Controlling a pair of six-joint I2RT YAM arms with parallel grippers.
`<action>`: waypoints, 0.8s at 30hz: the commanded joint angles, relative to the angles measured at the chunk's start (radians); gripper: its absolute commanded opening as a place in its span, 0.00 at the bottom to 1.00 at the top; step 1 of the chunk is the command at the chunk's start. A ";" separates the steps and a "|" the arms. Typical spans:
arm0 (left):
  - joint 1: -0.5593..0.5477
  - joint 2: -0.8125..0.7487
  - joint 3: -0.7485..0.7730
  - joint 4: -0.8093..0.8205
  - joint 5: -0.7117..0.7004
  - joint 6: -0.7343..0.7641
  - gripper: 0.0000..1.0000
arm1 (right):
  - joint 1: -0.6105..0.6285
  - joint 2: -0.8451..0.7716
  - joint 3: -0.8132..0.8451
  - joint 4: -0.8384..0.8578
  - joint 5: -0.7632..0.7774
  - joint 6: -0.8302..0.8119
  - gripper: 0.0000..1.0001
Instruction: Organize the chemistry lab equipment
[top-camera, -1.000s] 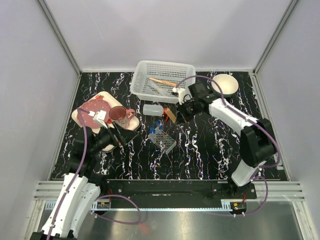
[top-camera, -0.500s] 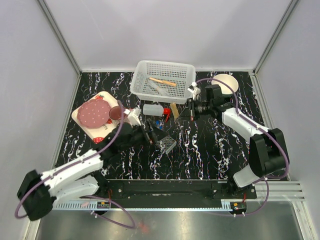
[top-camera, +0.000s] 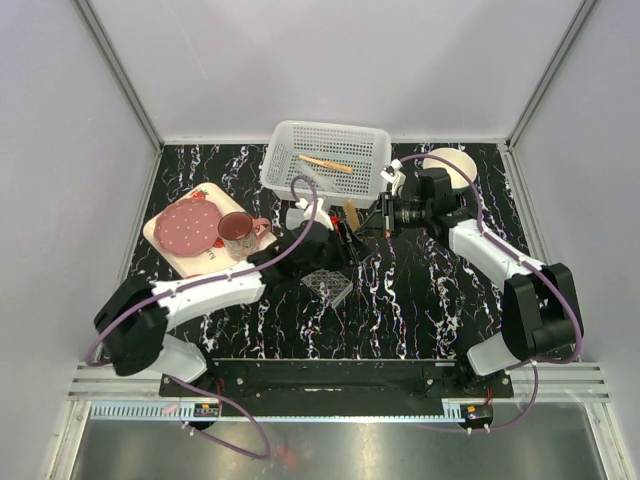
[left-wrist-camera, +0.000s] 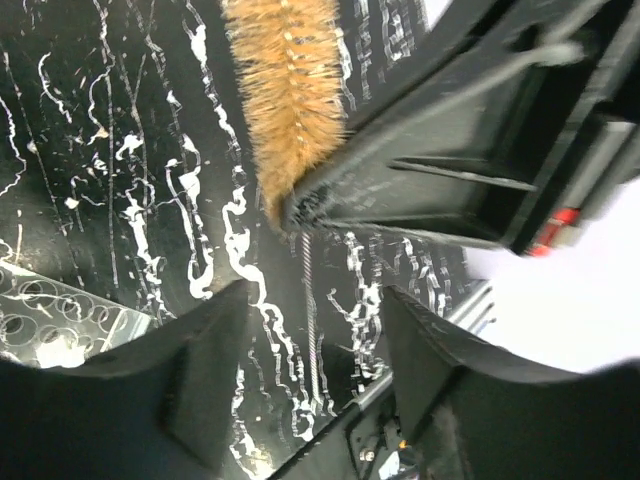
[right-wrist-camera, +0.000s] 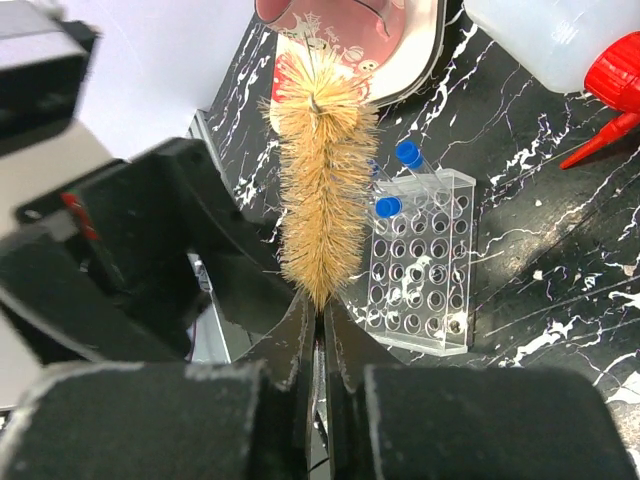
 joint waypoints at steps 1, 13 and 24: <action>-0.007 0.094 0.111 -0.067 -0.014 0.005 0.53 | -0.009 -0.043 -0.003 0.050 -0.030 0.017 0.08; -0.003 0.114 0.170 -0.160 -0.011 0.056 0.00 | -0.014 -0.080 -0.026 0.052 -0.021 -0.021 0.33; 0.239 0.010 0.071 -0.084 0.283 0.096 0.00 | -0.181 -0.218 -0.045 -0.065 -0.088 -0.299 1.00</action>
